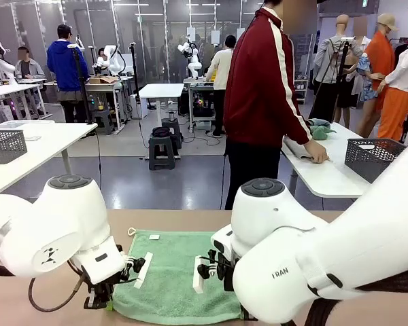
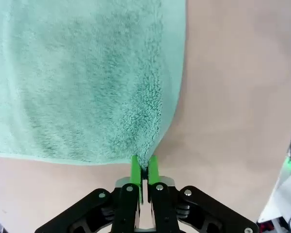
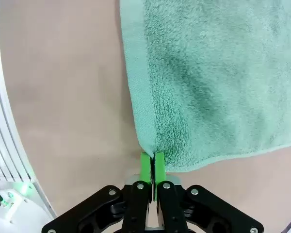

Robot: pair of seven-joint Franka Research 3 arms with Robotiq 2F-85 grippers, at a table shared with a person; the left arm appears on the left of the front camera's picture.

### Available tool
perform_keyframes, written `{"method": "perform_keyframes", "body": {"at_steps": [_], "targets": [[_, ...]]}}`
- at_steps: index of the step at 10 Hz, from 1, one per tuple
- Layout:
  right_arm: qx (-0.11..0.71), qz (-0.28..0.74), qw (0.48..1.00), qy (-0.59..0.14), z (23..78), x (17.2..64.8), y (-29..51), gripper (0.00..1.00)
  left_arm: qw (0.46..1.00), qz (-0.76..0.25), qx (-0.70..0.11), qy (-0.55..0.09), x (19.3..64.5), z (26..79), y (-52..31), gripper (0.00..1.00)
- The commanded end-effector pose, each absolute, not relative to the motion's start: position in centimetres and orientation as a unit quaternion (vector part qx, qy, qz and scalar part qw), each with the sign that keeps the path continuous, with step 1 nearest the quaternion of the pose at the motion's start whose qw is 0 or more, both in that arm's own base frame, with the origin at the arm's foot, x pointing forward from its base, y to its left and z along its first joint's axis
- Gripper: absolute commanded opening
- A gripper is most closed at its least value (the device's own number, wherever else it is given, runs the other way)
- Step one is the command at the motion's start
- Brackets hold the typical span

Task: Fold the towels and place them in the basket.
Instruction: When a person lays out a Towel with hook on the table, fold it in half twice.

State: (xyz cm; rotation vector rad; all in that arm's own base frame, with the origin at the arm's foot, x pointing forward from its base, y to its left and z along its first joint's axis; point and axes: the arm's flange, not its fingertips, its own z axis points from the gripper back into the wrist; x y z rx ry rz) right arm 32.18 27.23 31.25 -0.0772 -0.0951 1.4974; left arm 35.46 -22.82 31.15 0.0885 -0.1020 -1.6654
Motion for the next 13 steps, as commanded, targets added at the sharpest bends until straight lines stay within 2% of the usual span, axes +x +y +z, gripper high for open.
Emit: {"method": "perform_keyframes", "body": {"at_steps": [1,3,6,9,10,13], "targets": [[-0.046,0.697,0.714,-0.036,35.3,32.9,27.3,0.04,0.659,-0.749,0.043,-0.06,35.5,35.1,-22.6,0.07],[-0.054,0.704,0.708,-0.032,37.9,33.5,27.3,0.04,0.653,-0.751,0.047,-0.086,35.7,38.6,-22.1,0.07],[-0.065,0.712,0.698,-0.039,41.6,34.5,27.3,0.04,0.651,-0.75,0.072,-0.09,36.6,43.3,-21.8,0.07],[-0.062,0.711,0.699,-0.049,42.3,35.3,27.4,0.04,0.649,-0.755,0.05,-0.082,37.3,43.8,-21.5,0.07],[-0.061,0.704,0.705,-0.051,42.4,34.6,27.8,0.04,0.657,-0.744,0.07,-0.1,36.9,44.2,-21.8,0.07],[-0.061,0.704,0.705,-0.051,42.4,34.6,27.8,0.04,0.657,-0.744,0.07,-0.1,36.9,44.2,-21.8,0.07]]}}
